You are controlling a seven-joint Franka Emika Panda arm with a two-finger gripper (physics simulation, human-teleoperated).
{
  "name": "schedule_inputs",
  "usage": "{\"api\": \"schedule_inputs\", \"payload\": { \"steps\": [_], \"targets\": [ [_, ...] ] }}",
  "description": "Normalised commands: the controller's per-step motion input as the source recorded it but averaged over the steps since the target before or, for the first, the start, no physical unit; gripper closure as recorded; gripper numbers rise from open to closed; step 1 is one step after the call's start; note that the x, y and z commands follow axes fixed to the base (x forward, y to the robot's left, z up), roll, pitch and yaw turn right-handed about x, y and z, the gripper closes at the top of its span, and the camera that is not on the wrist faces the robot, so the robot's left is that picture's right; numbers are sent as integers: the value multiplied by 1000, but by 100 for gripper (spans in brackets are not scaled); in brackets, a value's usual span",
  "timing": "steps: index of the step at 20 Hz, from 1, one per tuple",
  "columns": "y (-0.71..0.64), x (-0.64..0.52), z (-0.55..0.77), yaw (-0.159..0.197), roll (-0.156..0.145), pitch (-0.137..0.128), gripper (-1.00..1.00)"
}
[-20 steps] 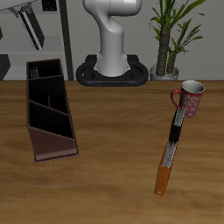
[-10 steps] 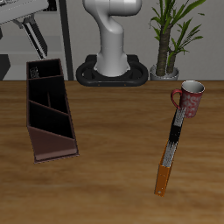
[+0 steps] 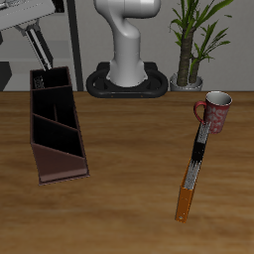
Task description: Place the left striped book into the right desk caddy's right compartment and place the right striped book into the right desk caddy's right compartment and place the orange book into the right desk caddy's left compartment
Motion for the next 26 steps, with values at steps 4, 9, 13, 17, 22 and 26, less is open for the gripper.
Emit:
{"api": "schedule_inputs", "payload": {
  "steps": [4, 9, 13, 17, 22, 26],
  "targets": [
    [-151, 27, 119, -47, -98, -30, 100],
    [107, -30, -52, 23, 5, -3, 100],
    [105, 92, -218, -29, 38, 86, 100],
    [94, 49, -181, -23, 79, 79, 100],
    [-24, 9, -175, -57, 48, 13, 100],
    [-17, 113, -97, -8, -8, -17, 100]
  ]
}}
